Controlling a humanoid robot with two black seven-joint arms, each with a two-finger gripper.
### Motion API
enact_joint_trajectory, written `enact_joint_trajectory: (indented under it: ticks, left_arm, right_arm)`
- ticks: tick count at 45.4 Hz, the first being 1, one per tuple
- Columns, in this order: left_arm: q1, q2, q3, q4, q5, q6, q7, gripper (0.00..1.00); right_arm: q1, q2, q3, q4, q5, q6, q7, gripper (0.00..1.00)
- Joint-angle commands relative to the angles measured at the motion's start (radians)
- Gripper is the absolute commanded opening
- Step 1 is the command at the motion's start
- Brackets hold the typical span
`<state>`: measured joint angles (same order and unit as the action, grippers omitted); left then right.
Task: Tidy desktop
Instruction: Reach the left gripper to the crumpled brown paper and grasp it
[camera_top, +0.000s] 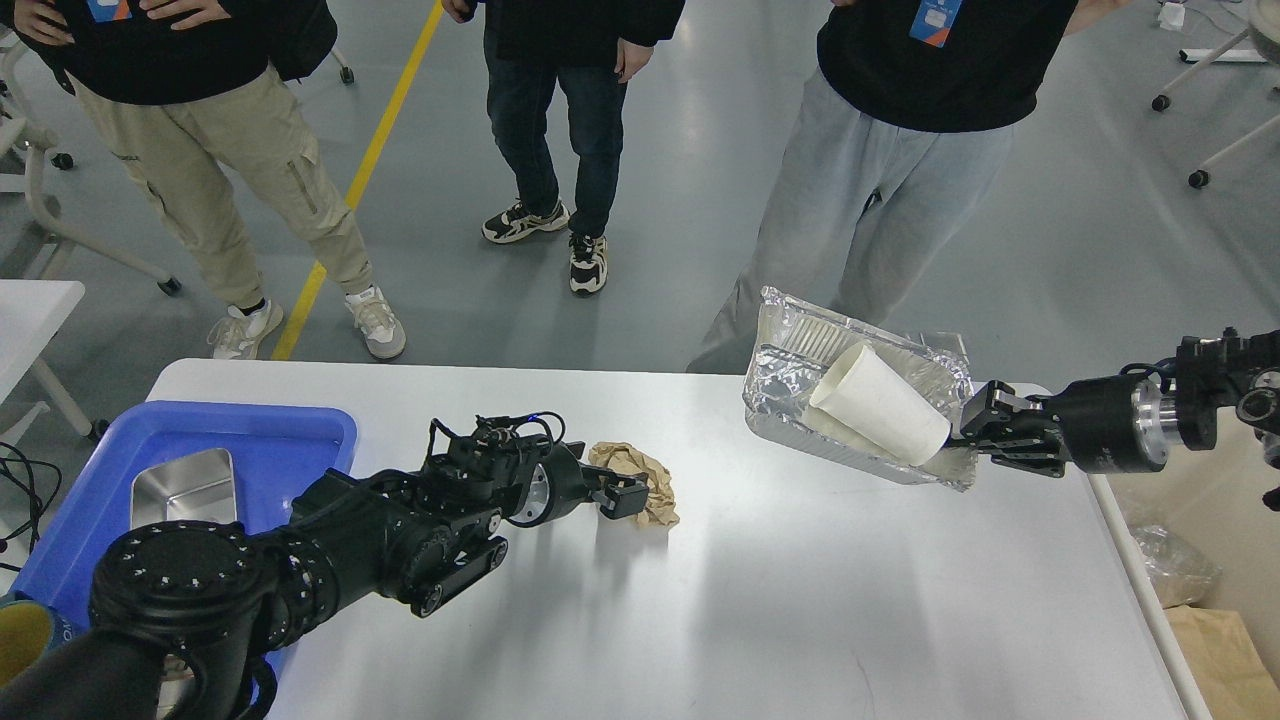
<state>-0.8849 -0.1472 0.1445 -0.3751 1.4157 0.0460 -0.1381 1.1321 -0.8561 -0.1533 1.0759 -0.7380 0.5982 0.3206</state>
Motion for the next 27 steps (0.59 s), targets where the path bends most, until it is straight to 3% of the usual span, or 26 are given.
enact_joint_trajectory:
  ticks: [1, 7, 12, 17, 27]
  left_arm:
    - [0.011, -0.008, 0.000, 0.009, -0.004, 0.018, -0.001, 0.81]
    - [0.011, -0.006, 0.000, 0.009, -0.011, -0.011, -0.003, 0.52]
    - [0.004, -0.003, -0.003, 0.009, -0.014, -0.118, -0.015, 0.21]
    - [-0.002, -0.002, 0.000, 0.007, -0.030, -0.150, -0.058, 0.04]
    - [-0.040, 0.000, -0.003, -0.004, -0.030, -0.190, -0.146, 0.00]
  right_arm:
    - [0.000, 0.000, 0.000, -0.001, 0.000, 0.000, 0.000, 0.00]
    - [0.000, 0.002, 0.000, -0.001, 0.000, 0.000, 0.000, 0.00]
    - [0.000, 0.002, 0.001, -0.001, 0.002, 0.000, 0.000, 0.00]
    - [0.000, 0.002, 0.008, -0.001, 0.002, 0.000, 0.000, 0.00]
    - [0.000, -0.001, 0.008, -0.002, 0.002, 0.000, 0.000, 0.00]
